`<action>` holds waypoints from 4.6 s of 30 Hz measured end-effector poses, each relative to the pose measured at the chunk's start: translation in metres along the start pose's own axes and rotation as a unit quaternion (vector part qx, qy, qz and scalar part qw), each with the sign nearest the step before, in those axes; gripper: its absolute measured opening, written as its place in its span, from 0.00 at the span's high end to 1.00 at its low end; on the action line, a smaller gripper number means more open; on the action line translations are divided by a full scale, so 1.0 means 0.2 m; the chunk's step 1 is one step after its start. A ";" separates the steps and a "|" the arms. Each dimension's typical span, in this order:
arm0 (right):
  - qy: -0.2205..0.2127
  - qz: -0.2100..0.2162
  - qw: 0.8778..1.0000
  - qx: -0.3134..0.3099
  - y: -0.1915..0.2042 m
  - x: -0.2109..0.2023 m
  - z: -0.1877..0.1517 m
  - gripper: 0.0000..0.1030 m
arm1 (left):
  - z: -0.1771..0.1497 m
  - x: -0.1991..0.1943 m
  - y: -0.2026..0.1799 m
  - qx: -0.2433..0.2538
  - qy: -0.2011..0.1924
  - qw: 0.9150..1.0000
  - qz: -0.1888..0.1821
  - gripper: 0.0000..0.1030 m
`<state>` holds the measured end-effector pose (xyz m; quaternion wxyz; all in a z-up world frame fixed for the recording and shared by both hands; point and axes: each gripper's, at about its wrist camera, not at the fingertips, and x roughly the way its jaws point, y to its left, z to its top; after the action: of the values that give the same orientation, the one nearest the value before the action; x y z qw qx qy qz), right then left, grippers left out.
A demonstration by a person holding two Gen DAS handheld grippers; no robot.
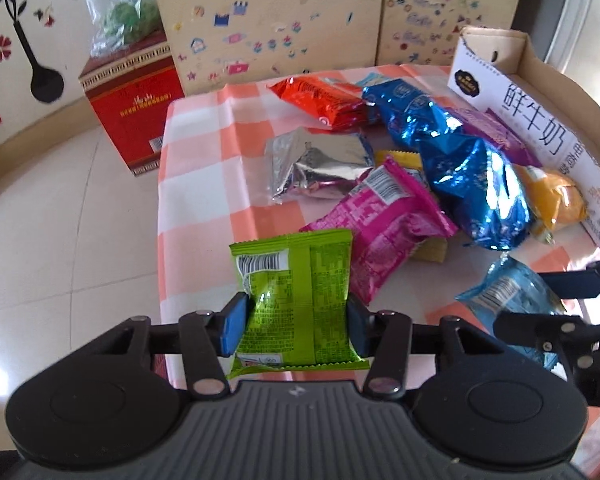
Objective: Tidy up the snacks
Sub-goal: 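Lift both packets and carry them over the cardboard box, then open both tools to drop the green and light-blue packets into the box, then move right tool to yellow packet while left tool reaches blue foil packet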
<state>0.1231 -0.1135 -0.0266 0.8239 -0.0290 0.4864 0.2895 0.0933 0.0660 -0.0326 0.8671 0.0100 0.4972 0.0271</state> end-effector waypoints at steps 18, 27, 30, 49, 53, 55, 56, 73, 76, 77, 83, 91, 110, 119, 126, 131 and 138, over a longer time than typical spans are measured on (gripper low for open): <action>-0.075 0.012 0.997 -0.014 -0.02 -0.22 0.09 0.52 | 0.10 -0.28 -0.14 0.026 -0.095 0.995 -0.015 0.51; 0.039 0.013 0.999 0.002 -0.03 -0.04 -0.05 0.29 | 0.08 -0.24 -0.11 0.007 -0.083 0.996 -0.025 0.51; 0.062 -0.001 0.998 -0.025 0.03 0.02 -0.10 0.29 | 0.08 -0.23 -0.09 0.000 -0.079 0.997 -0.027 0.51; -0.083 -0.019 0.995 -0.059 0.03 -0.26 0.05 0.46 | 0.20 -0.30 -0.16 -0.002 -0.126 0.992 -0.024 0.51; -0.142 -0.066 0.987 -0.047 -0.06 -0.38 0.13 0.46 | 0.27 -0.30 -0.22 0.000 -0.133 0.990 -0.039 0.51; -0.155 -0.087 0.983 -0.033 -0.13 -0.41 0.16 0.46 | 0.31 -0.30 -0.27 0.004 -0.136 0.989 -0.049 0.51; -0.161 -0.097 0.982 -0.026 -0.16 -0.43 0.17 0.46 | 0.33 -0.30 -0.29 0.008 -0.138 0.989 -0.053 0.51; -0.177 -0.175 0.956 0.157 -0.59 -0.58 0.20 0.46 | 0.58 -0.20 -0.76 0.062 -0.143 0.982 -0.110 0.51; -0.175 -0.186 0.947 0.193 -0.65 -0.59 0.19 0.46 | 0.61 -0.16 -0.83 0.068 -0.142 0.981 -0.116 0.51; -0.173 -0.185 0.945 0.205 -0.67 -0.59 0.19 0.46 | 0.62 -0.15 -0.86 0.069 -0.141 0.980 -0.119 0.51; -0.176 -0.197 0.932 0.249 -0.75 -0.60 0.19 0.46 | 0.66 -0.07 -1.03 0.087 -0.135 0.979 -0.125 0.51; -0.184 -0.200 0.921 0.279 -0.80 -0.61 0.18 0.33 | 0.66 -0.05 -1.20 0.145 -0.136 0.975 -0.101 0.21; -0.172 -0.162 0.952 0.195 -0.65 -0.53 0.23 0.23 | 0.62 -0.15 -0.68 0.098 -0.103 0.987 -0.081 0.16; -0.144 -0.101 0.979 0.101 -0.46 -0.42 0.25 0.22 | 0.58 -0.10 -0.40 0.046 -0.085 0.994 -0.057 0.14; -0.096 -0.051 0.994 0.001 -0.29 -0.31 0.23 0.22 | 0.50 0.01 -0.35 0.032 -0.042 0.997 -0.060 0.14; -0.049 -0.034 0.997 -0.058 -0.23 -0.22 0.19 0.22 | 0.45 0.06 -0.38 0.045 -0.022 0.996 -0.068 0.14; -0.009 -0.038 0.995 -0.096 -0.19 -0.11 0.15 0.22 | 0.42 0.11 -0.38 0.060 -0.014 0.998 -0.031 0.13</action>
<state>0.1580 -0.1457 -0.0026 0.8317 -0.1239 0.4478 0.3040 0.1789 -0.0083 -0.0124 0.8724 0.0470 0.4856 -0.0297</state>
